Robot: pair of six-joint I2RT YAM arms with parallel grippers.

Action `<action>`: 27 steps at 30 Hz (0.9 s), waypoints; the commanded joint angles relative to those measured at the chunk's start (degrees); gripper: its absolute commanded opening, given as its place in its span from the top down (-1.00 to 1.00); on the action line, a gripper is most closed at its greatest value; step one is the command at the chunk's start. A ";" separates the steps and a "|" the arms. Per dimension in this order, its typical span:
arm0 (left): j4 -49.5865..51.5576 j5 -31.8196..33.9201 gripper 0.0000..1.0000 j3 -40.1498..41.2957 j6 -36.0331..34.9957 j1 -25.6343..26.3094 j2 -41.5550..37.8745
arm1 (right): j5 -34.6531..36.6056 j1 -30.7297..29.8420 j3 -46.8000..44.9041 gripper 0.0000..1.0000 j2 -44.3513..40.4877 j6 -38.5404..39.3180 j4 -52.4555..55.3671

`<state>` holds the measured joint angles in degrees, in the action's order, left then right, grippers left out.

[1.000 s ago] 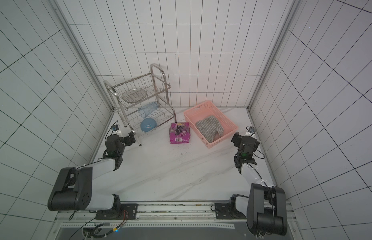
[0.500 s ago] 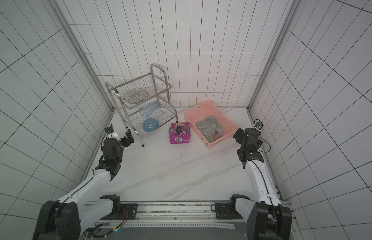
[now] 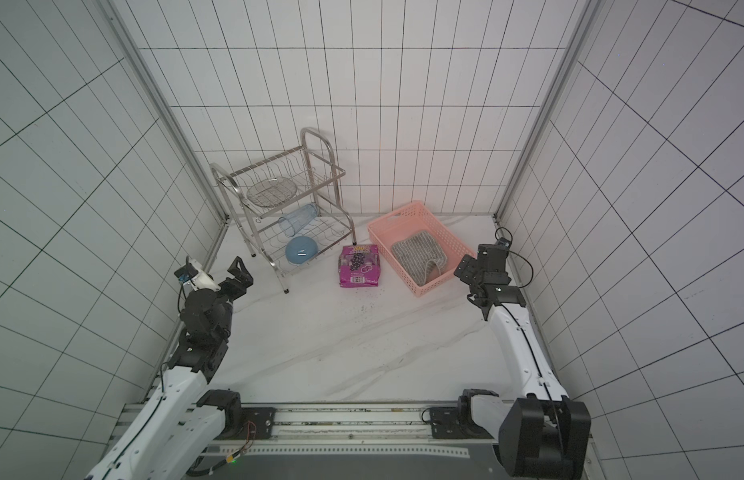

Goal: Fold the square dishcloth
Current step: Pick up the cleaning item from the bin.

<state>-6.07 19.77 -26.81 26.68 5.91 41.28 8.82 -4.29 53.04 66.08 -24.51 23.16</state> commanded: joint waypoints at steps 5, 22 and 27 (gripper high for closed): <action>2.27 -10.14 -0.96 -7.19 3.73 6.69 3.28 | -3.01 -5.72 6.19 -0.70 6.31 -3.45 7.86; -3.38 -15.92 -0.96 -13.67 1.53 16.26 15.72 | -3.35 -13.36 20.90 -0.24 29.37 -6.95 8.72; -3.59 -15.09 -0.97 -13.83 1.61 16.18 16.88 | -2.93 -13.58 24.21 -0.22 35.17 -6.83 7.92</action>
<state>-8.29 5.41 -39.22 29.06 22.02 58.02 5.19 -17.39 74.98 99.18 -30.72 31.00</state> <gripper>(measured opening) 0.981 0.611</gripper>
